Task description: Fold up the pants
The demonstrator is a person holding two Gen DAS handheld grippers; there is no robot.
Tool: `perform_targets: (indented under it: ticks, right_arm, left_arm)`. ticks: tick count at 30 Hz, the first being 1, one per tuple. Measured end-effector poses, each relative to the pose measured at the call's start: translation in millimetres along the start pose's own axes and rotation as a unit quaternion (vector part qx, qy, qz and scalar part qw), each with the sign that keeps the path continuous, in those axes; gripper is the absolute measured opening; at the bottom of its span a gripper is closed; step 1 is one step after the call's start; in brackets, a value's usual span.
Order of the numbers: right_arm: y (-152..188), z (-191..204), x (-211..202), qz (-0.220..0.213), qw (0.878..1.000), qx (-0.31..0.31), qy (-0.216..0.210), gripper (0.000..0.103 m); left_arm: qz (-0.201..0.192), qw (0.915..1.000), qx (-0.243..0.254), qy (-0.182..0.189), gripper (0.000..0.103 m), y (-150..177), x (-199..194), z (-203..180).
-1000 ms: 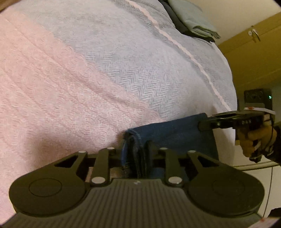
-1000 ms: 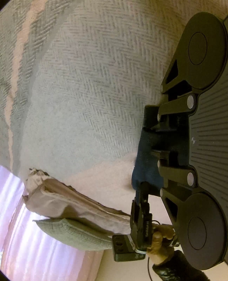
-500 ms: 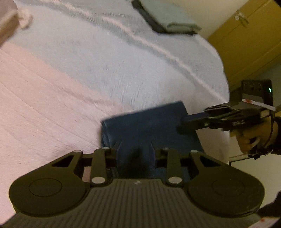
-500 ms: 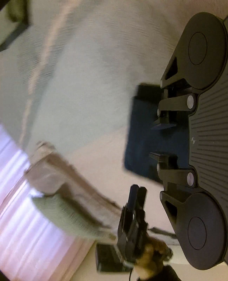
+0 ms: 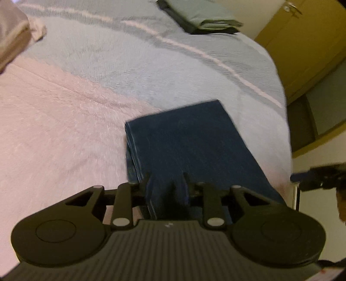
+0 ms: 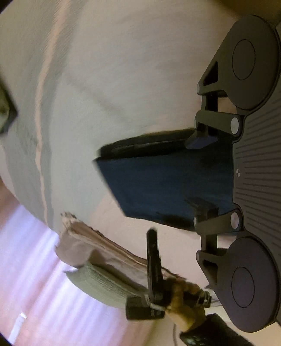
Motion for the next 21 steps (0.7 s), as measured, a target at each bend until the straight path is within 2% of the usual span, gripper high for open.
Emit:
perform_targets:
  ticks: [4, 7, 9, 14, 15, 18, 21]
  right_arm:
    - [71.4, -16.5, -14.8, -0.049, 0.995, 0.081, 0.032, 0.064]
    - [108.2, -34.5, -2.2, -0.073, 0.987, 0.138, 0.028, 0.065]
    - [114.8, -44.2, 11.3, -0.108, 0.981, 0.159, 0.005, 0.065]
    - [94.6, -62.8, 38.9, -0.197, 0.958, 0.203, -0.043, 0.065]
    - [90.1, -67.4, 40.8, -0.208, 0.953, 0.215, -0.047, 0.061]
    - [78.9, -78.2, 37.3, -0.203, 0.944, 0.256, -0.045, 0.029]
    - [55.0, -67.3, 21.1, -0.176, 0.956, 0.233, -0.038, 0.021]
  left_arm:
    - [0.003, 0.9997, 0.025, 0.002, 0.025, 45.5, -33.3, -26.5]
    - [0.011, 0.9995, 0.028, 0.004, 0.025, 74.6, -36.7, -37.6]
    - [0.014, 0.9995, 0.025, 0.01, 0.025, 88.1, -33.6, -42.8]
    - [0.022, 0.9991, 0.032, 0.014, 0.025, 110.4, -25.6, -51.9]
    - [0.025, 0.9989, 0.035, 0.014, 0.025, 113.9, -24.9, -53.1]
    - [0.027, 0.9983, 0.05, 0.014, 0.025, 118.5, -28.6, -58.7]
    - [0.016, 0.9985, 0.048, 0.022, 0.025, 108.8, -38.3, -64.2]
Point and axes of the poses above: each gripper's, at about its wrist camera, not at the fingertips, and x roughly the way its jaws point, z to its left, y to its underside, the point moved 10 cm from there along x, roughly the way its jaws point, and after that the axes turned 13 degrees about -y, right-handed, at the moved point
